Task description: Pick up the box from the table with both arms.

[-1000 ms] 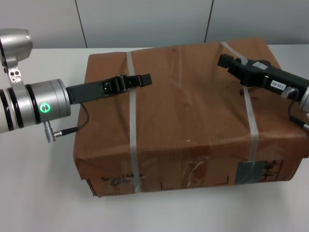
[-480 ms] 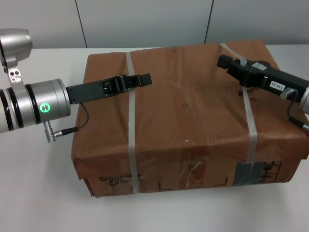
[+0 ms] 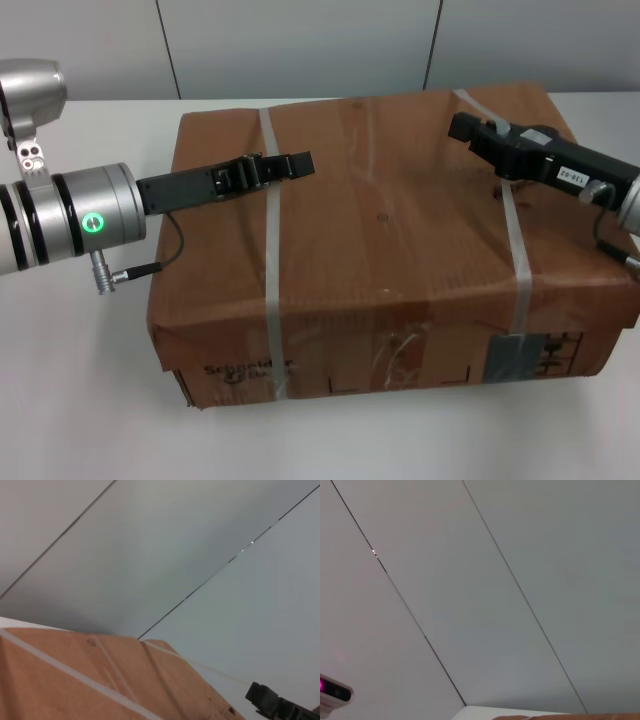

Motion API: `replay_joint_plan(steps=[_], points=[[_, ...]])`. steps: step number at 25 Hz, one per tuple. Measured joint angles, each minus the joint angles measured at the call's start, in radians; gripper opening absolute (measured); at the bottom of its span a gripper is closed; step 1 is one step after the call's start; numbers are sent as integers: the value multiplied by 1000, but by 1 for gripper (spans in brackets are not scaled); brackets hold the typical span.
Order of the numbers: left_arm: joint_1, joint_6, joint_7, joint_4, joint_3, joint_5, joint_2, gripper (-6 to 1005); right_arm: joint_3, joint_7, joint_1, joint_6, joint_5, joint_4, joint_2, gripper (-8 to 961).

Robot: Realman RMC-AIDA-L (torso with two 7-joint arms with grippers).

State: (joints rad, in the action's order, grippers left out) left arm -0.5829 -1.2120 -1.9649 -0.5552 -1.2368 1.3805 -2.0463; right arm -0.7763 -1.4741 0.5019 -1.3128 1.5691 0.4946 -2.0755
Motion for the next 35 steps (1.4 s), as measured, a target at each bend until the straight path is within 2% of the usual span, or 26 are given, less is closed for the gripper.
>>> replay_joint_plan(steps=[35], points=[[0, 0, 1, -5, -1, -15, 0, 64, 0, 0, 3, 1, 0, -2, 0, 69]])
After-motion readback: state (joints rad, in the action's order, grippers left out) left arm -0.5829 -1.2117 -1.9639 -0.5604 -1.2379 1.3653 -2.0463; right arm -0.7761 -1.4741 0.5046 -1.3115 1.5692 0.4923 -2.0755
